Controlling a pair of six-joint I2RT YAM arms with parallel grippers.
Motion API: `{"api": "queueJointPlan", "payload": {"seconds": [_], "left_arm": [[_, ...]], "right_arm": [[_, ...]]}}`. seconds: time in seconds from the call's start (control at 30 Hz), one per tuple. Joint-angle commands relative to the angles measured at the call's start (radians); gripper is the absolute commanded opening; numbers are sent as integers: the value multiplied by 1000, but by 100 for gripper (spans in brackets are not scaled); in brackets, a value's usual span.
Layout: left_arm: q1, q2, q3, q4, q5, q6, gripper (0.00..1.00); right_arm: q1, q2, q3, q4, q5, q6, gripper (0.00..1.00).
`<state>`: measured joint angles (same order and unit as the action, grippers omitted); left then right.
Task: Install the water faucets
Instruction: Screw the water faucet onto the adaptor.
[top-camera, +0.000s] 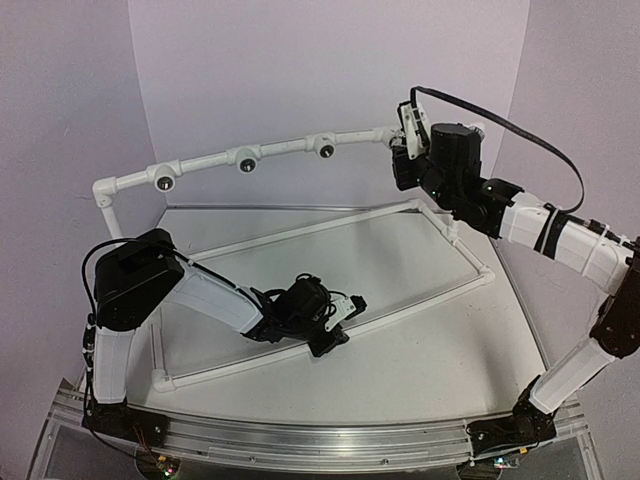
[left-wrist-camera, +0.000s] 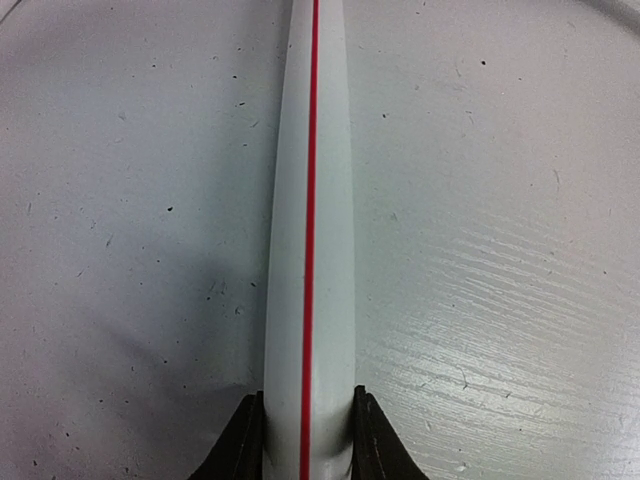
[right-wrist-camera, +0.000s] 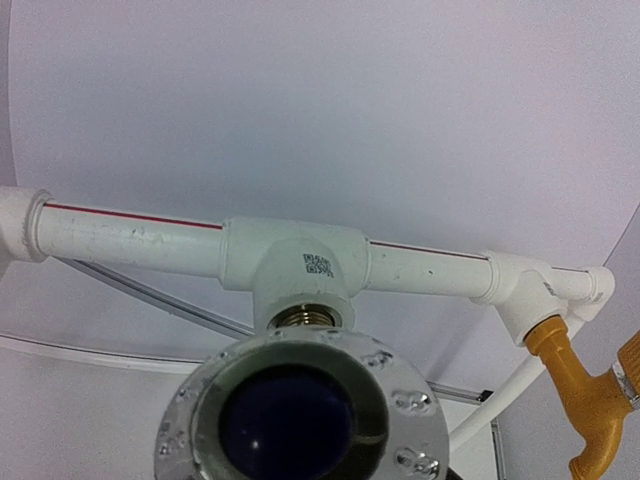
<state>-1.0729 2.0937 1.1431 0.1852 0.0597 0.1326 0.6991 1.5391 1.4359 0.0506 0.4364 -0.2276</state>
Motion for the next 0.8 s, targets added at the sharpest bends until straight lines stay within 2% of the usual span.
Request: {"api": "queueJointPlan", "payload": {"seconds": [0.0, 0.2, 0.33, 0.47, 0.6, 0.77], "left_arm": [[-24, 140, -83, -269, 18, -42, 0], [-24, 140, -84, -268, 19, -43, 0], [-24, 139, -84, -267, 18, -42, 0], [-24, 140, -84, -268, 19, -42, 0], [-24, 140, -83, -267, 19, -44, 0], [-24, 141, -80, -268, 19, -42, 0]], "right_arm": [[-29, -24, -34, 80, -34, 258, 0], [-116, -67, -128, 118, -145, 552, 0], [-134, -54, -113, 121, -206, 596, 0], [-135, -48, -91, 130, -221, 527, 0], [-130, -17, 0, 62, -230, 411, 0], [-35, 50, 97, 13, -81, 110, 0]]}}
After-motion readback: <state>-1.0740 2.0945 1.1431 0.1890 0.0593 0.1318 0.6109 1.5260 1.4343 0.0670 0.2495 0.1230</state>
